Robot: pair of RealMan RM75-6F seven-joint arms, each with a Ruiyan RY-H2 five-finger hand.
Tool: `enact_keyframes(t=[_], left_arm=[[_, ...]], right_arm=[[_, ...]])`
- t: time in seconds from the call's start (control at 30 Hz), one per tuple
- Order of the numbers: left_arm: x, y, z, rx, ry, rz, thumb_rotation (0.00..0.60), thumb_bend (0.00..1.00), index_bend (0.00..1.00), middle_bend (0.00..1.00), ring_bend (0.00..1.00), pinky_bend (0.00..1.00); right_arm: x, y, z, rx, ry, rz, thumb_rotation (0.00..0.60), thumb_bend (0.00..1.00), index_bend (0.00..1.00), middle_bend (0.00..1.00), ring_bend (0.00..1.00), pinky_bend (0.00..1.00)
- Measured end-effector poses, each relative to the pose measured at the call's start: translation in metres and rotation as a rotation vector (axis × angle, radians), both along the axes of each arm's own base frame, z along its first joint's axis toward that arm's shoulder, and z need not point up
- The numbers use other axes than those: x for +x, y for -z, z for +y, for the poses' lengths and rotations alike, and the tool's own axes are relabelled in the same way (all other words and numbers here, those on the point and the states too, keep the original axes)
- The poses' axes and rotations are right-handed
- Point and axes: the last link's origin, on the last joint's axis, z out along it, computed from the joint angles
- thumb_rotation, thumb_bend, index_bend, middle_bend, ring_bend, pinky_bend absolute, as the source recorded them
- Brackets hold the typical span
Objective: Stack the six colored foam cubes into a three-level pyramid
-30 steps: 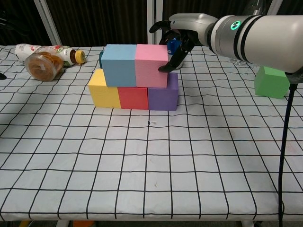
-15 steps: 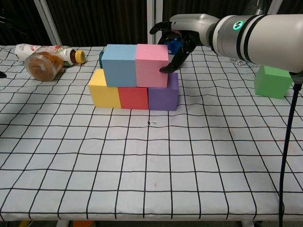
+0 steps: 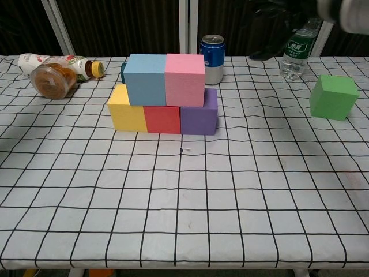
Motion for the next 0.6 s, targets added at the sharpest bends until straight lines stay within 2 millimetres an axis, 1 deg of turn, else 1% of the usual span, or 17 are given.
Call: enact_keyframes(t=[0.07,0.13,0.17,0.2,0.23,0.3,0.33,0.37,0.47,0.6], left_arm=[[-0.003,-0.001,0.000,0.022,0.007,0.014,0.600,0.00,0.16,0.14,0.06,0.05],[-0.006,-0.001,0.000,0.039,0.014,0.027,0.600,0.00,0.16,0.14,0.06,0.05],[-0.008,-0.001,0.000,0.046,0.020,0.036,0.600,0.00,0.16,0.14,0.06,0.05],[-0.009,0.000,0.000,0.050,0.024,0.042,0.600,0.00,0.17,0.14,0.06,0.05],[-0.011,0.001,0.000,0.057,0.026,0.048,0.600,0.00,0.17,0.14,0.06,0.05],[-0.014,0.004,-0.001,0.065,0.026,0.051,0.600,0.00,0.17,0.14,0.06,0.05],[-0.015,0.005,-0.002,0.065,0.023,0.049,0.600,0.00,0.17,0.14,0.06,0.05],[-0.015,0.006,-0.002,0.061,0.020,0.047,0.600,0.00,0.17,0.14,0.06,0.05],[-0.017,0.009,-0.003,0.038,0.004,0.041,0.600,0.00,0.17,0.14,0.06,0.05],[-0.017,0.011,-0.005,0.014,-0.015,0.020,0.600,0.00,0.17,0.14,0.06,0.05]], right_arm=[[-0.022,-0.020,0.004,-0.044,0.038,0.022,0.600,0.19,0.00,0.15,0.05,0.00],[-0.042,-0.033,0.009,-0.070,0.080,0.035,0.600,0.16,0.00,0.15,0.05,0.00],[-0.059,-0.039,0.012,-0.081,0.118,0.040,0.600,0.14,0.00,0.14,0.05,0.00],[-0.068,-0.042,0.014,-0.087,0.140,0.041,0.600,0.11,0.00,0.13,0.04,0.00],[-0.073,-0.044,0.015,-0.090,0.154,0.042,0.600,0.07,0.00,0.13,0.03,0.00],[-0.091,-0.047,0.015,-0.104,0.193,0.052,0.600,0.02,0.00,0.12,0.02,0.00],[-0.098,-0.048,0.015,-0.110,0.208,0.058,0.600,0.00,0.00,0.12,0.02,0.00],[-0.107,-0.048,0.015,-0.116,0.227,0.065,0.600,0.00,0.00,0.12,0.02,0.00],[-0.126,-0.046,0.013,-0.127,0.261,0.083,0.600,0.00,0.00,0.12,0.02,0.00],[-0.144,-0.039,0.007,-0.143,0.288,0.102,0.600,0.00,0.00,0.12,0.02,0.00]])
